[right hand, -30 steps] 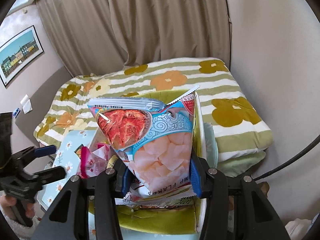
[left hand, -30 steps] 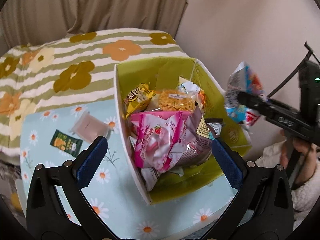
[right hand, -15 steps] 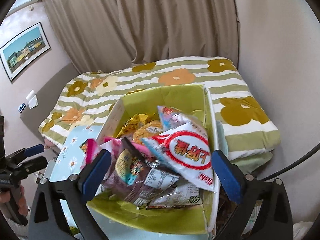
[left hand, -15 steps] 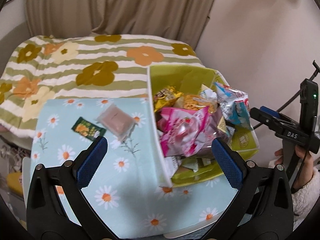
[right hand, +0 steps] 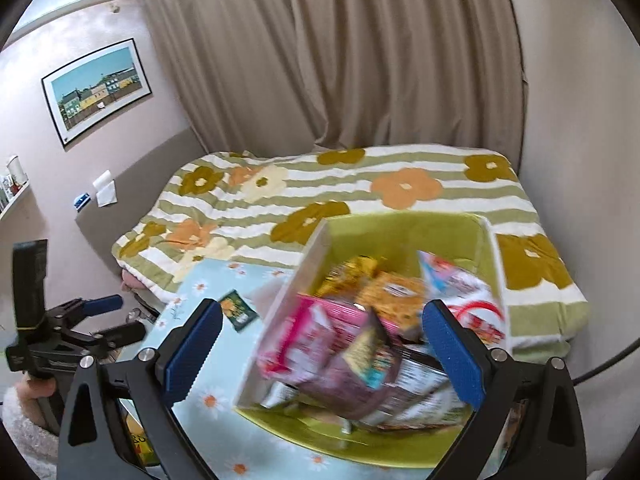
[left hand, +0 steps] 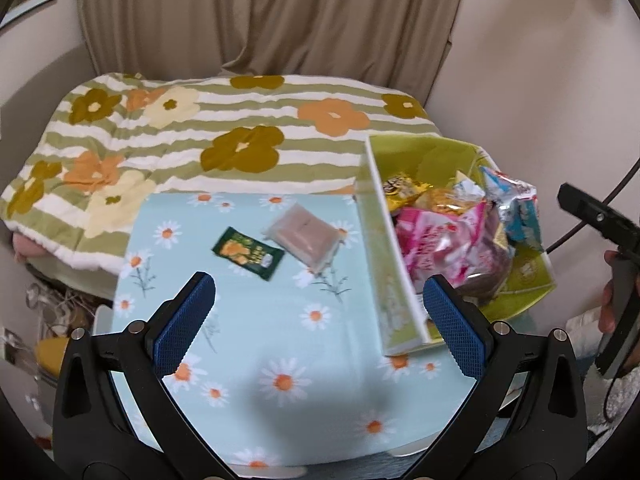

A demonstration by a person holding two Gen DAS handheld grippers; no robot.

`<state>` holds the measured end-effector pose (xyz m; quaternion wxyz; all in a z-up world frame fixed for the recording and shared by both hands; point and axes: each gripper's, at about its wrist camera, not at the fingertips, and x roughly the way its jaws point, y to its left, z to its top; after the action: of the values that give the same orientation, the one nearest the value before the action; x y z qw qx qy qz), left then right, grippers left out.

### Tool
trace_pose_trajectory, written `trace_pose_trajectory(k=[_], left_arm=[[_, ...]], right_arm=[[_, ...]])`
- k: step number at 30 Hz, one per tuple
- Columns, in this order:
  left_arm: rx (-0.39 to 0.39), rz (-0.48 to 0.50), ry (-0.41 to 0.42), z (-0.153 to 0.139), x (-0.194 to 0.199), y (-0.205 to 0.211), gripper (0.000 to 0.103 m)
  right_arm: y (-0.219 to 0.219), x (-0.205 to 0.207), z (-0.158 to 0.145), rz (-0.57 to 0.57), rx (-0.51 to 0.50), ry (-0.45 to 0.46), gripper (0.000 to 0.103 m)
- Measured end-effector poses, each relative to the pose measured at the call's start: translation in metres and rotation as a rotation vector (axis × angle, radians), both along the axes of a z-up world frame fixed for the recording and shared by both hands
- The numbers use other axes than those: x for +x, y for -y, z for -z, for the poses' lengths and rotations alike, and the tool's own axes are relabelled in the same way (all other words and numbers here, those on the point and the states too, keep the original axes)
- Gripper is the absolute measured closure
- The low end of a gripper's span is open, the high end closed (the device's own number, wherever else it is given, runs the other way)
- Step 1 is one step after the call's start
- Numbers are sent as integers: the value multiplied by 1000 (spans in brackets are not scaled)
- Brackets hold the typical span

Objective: Organize snacks
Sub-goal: 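Withdraw both grippers from the box toward the remaining snacks, then grasp the green cracker packet with the left gripper while the right grasps the bread pack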

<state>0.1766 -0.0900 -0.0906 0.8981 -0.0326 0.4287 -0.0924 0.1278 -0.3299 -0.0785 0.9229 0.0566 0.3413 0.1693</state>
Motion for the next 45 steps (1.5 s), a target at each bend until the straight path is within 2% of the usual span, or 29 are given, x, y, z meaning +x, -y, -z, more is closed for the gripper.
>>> trace_pose_trajectory(k=[5,11,17,24,30,34,39,45], left_arm=[[24,49,-38,12,21,-30,0],[20,126,-89,28,51,-66,0],[17,205,-156,51,78,-91,0],[-2,299,-236,89,109,-103,0],[7,342,-290,127,137,-93,0],[7,347,-309,152,152,-82,0],[38,326,-313,181,165,-68,0],[76,294,-310,208,172,-57,0]], right_arm=[[-53,14,-1,-33,-48,3,3],[-112,43,9,-52,-104,-50,3],[-156,77,36,-61,-159,-133,3],[-200,114,79,-143,-380,-235,3],[-218,145,121,-299,-565,-347,3],[-221,171,146,-405,-637,-431,3],[-226,192,167,-530,-708,-512,3],[-226,208,200,-594,-729,-653,3]])
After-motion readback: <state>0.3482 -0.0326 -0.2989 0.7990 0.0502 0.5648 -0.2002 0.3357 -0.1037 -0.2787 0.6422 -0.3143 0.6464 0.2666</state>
